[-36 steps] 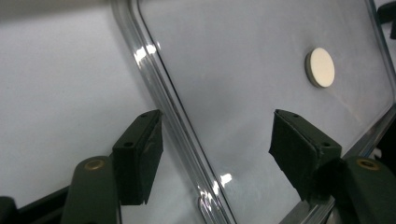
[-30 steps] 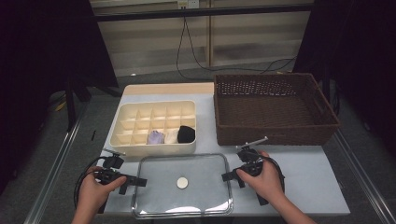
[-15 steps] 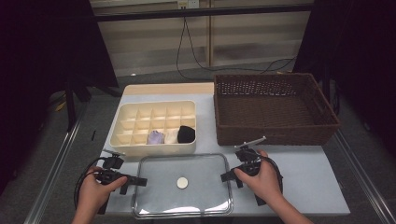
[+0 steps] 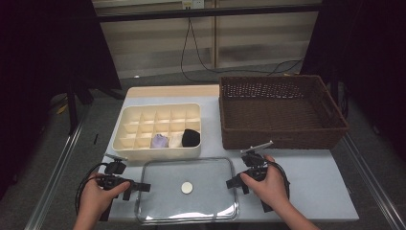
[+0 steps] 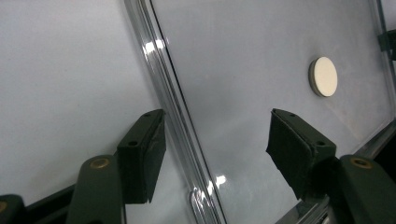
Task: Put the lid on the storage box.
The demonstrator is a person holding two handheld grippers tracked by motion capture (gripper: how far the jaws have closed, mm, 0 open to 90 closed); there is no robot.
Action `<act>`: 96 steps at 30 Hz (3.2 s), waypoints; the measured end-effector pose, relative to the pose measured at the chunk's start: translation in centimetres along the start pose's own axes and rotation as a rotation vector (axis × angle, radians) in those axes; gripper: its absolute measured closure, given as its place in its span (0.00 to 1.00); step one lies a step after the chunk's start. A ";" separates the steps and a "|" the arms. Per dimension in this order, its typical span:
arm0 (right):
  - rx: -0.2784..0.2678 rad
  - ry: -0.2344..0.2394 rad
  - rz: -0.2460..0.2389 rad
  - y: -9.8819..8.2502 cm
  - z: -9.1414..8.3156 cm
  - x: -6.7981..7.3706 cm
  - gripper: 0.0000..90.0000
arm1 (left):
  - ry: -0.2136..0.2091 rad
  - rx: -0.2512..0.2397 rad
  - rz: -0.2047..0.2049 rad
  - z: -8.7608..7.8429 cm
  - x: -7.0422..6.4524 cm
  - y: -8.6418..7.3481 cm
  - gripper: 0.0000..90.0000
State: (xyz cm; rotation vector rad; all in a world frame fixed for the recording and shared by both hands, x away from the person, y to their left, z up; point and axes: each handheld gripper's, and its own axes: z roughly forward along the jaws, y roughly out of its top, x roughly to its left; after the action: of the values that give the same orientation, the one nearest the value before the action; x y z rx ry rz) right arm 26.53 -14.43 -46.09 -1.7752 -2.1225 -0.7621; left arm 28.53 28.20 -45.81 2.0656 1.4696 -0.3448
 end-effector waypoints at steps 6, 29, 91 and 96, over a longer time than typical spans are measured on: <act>-0.010 0.002 0.034 0.0 0.1 0.0 0.66 | -0.020 -0.013 -0.025 0.1 0.2 -0.1 0.40; -0.058 0.011 0.079 -0.4 0.1 -0.5 0.80 | -0.027 -0.039 -0.051 0.1 0.2 -0.4 0.40; -0.067 0.040 0.025 -0.8 0.8 0.3 0.83 | 0.111 -0.012 -0.036 -1.4 0.0 0.6 0.60; -0.067 0.041 0.025 -0.8 0.8 0.3 0.83 | 0.118 0.004 -0.080 -1.8 0.9 -0.1 0.51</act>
State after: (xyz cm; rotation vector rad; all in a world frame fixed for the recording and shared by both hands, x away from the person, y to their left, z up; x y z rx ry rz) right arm 25.82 -13.84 -46.74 -1.8000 -2.0683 -0.8651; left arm 28.58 29.96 -44.88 2.0650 1.6259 -0.2606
